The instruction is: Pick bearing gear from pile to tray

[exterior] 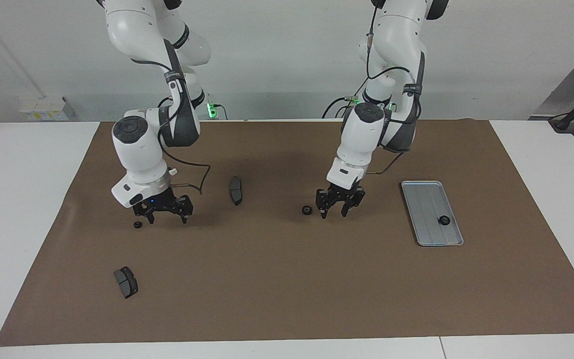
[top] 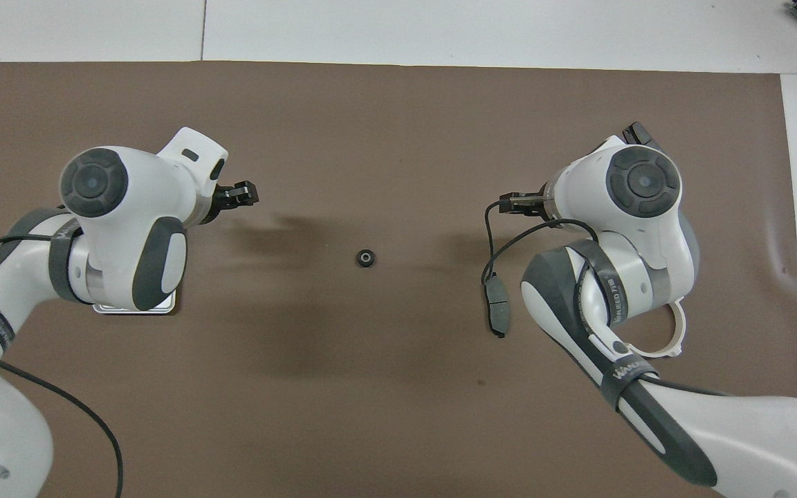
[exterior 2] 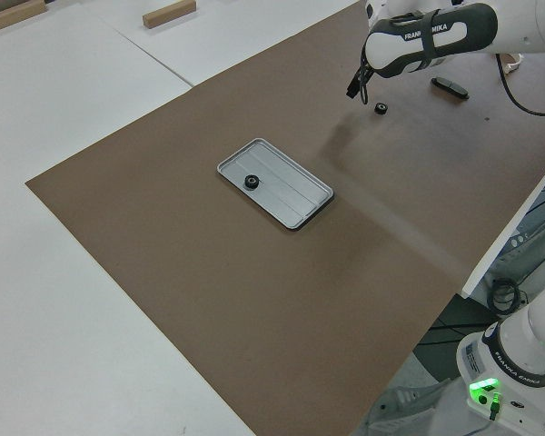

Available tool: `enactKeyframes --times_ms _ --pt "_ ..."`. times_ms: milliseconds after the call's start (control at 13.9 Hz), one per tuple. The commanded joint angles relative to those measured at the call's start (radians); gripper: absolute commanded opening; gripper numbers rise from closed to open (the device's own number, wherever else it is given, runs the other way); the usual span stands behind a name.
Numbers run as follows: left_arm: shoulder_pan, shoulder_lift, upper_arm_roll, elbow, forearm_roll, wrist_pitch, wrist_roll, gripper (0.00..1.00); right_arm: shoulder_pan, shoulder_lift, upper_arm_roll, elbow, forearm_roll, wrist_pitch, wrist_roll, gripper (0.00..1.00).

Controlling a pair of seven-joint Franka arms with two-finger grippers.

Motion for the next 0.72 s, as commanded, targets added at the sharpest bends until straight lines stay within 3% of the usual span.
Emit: enactKeyframes --times_ms 0,576,648 --pt "-0.049 0.045 0.019 -0.01 -0.012 0.087 -0.008 0.65 -0.072 0.006 0.014 -0.026 0.019 0.033 -0.083 1.0" --pt "-0.105 0.061 0.02 -0.043 -0.006 0.097 0.047 0.58 -0.178 0.058 0.016 -0.088 0.04 0.145 -0.209 0.99" --pt "-0.109 0.058 0.02 -0.053 -0.006 0.097 0.047 0.58 -0.18 0.063 0.016 -0.094 0.045 0.145 -0.212 0.94"
